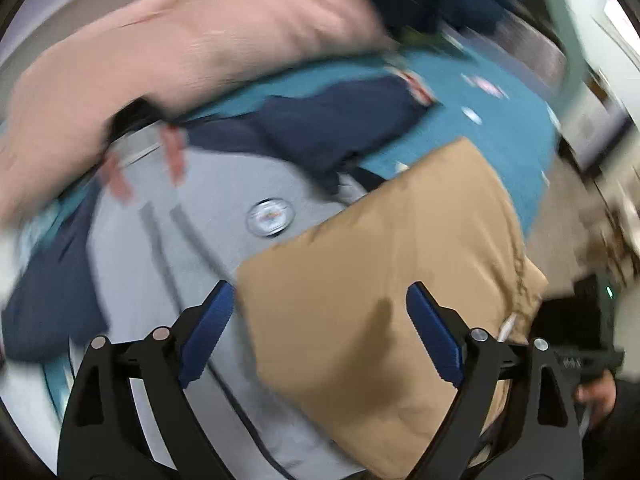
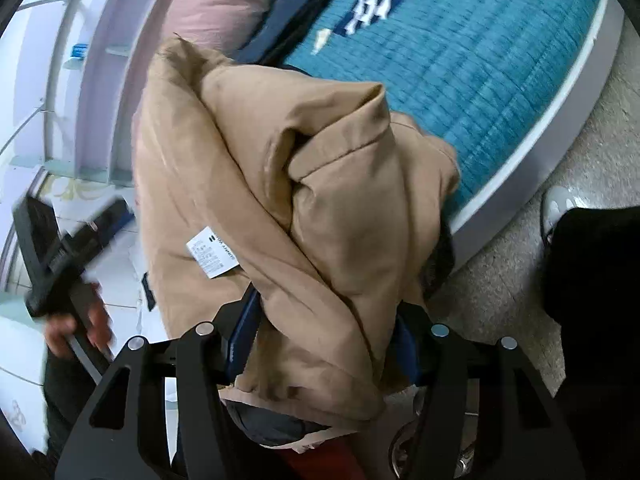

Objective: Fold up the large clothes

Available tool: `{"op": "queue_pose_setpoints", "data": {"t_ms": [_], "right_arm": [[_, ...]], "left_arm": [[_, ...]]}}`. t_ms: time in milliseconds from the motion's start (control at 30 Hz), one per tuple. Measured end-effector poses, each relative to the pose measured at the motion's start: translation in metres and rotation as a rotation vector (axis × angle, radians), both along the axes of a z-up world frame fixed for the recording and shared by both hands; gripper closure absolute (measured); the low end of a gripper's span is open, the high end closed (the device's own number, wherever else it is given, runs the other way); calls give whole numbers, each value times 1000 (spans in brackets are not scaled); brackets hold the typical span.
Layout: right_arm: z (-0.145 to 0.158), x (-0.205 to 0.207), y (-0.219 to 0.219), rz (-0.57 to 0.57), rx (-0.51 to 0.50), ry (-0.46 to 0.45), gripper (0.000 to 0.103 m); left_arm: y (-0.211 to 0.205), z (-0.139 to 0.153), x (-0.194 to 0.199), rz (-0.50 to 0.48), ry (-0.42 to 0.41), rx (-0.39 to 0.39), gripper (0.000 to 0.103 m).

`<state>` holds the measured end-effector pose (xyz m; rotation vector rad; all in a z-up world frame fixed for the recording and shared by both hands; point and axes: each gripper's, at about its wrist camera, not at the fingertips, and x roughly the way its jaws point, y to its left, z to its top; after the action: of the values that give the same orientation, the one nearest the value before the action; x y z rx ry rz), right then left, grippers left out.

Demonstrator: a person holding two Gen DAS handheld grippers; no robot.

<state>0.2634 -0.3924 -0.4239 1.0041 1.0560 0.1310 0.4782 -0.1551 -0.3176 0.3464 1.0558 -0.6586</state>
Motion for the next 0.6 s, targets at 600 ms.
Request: {"op": "queue_pose_setpoints", "data": {"t_ms": [600], "right_arm": [[-25, 9, -4, -4, -46, 88, 51]], "left_arm": [[-70, -117, 111, -355, 685, 52, 5]]}}
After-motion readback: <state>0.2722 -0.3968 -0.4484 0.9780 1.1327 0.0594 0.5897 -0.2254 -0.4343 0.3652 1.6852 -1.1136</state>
